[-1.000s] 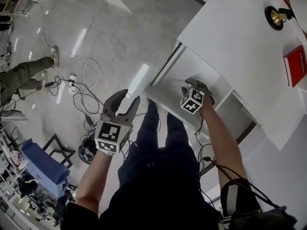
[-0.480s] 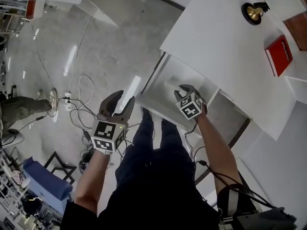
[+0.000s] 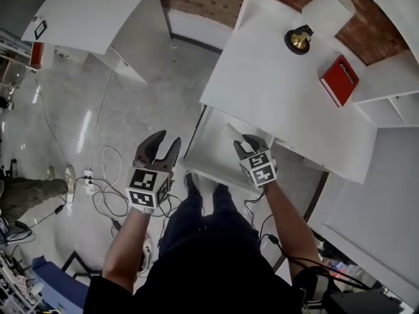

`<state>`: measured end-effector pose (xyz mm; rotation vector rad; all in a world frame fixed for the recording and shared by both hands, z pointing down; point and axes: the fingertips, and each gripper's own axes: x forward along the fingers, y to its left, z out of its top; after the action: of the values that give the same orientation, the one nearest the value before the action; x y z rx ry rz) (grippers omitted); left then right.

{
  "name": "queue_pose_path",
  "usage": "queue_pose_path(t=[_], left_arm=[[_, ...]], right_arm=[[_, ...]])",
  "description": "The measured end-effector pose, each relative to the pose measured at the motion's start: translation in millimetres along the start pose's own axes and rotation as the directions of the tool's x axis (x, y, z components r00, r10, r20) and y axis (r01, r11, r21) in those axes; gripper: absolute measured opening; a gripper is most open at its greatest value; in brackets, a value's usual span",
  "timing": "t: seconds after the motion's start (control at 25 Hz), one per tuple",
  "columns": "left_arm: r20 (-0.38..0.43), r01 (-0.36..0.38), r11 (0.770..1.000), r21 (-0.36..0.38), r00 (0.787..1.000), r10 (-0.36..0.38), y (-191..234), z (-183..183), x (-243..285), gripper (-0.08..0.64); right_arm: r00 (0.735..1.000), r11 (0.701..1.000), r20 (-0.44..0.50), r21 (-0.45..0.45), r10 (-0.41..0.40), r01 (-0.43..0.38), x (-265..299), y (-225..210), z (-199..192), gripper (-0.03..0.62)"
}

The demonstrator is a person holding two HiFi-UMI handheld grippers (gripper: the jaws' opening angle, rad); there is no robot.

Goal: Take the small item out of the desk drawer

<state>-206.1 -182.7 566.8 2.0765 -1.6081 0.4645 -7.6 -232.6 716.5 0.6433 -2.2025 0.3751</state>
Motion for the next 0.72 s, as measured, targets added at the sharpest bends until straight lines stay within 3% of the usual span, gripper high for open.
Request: queue_pose_path(t=[0.28, 0.52, 0.72], left_arm=[[0.043, 0.064, 0.998, 0.023, 0.997, -0.065, -7.9, 38.4, -5.7, 0.167], [0.051, 0.137, 0.986, 0.09, 0.989, -0.142, -30.9, 56.7, 3.0, 0.169], [0.073, 0.179, 0.979, 0.096, 0.98, -0.187, -50.6, 66.8, 10.9, 0.168]], right_arm=[[0.985, 0.98, 0.055, 0.129, -0.163, 0.155, -62.3, -31.2, 26.2, 0.126], [0.942, 0.922, 0.01, 0.209, -0.336, 0.327, -102.0, -89.9, 11.5, 0.126], [0.911, 0.871, -0.027, 0.282, -0.412, 0.402, -119.9, -142.2, -5.3, 0.126]])
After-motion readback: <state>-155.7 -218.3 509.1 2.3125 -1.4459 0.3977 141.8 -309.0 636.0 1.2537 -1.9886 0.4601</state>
